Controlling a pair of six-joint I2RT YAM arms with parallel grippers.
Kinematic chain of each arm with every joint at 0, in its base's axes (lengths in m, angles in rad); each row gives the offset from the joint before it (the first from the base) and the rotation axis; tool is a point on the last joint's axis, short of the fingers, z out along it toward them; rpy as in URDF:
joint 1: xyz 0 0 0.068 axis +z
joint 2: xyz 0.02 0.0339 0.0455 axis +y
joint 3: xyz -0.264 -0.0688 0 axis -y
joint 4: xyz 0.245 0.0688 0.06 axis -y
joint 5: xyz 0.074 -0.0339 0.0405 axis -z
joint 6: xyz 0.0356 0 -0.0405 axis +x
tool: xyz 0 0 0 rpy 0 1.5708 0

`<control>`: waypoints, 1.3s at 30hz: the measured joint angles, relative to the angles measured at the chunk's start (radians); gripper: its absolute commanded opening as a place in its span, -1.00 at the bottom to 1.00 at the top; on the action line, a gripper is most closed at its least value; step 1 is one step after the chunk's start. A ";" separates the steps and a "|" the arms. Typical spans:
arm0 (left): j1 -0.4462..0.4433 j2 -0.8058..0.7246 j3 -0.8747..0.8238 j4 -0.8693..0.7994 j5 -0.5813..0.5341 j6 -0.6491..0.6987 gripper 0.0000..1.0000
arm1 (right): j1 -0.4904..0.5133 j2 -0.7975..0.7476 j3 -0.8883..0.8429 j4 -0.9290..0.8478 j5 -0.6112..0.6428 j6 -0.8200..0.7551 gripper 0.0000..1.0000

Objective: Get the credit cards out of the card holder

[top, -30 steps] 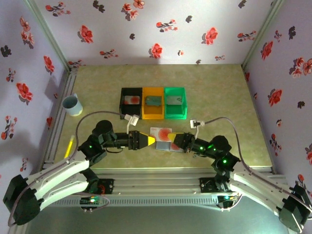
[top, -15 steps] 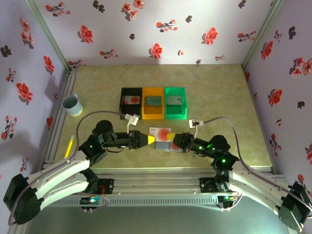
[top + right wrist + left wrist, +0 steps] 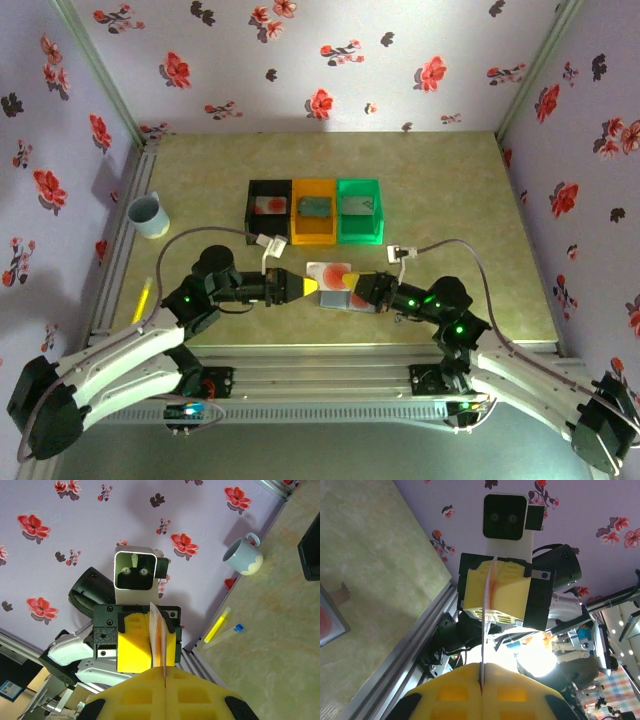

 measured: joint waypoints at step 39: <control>0.522 0.206 0.458 -0.909 -0.135 0.478 -1.00 | 0.000 -0.106 0.638 -1.436 0.710 -0.491 0.99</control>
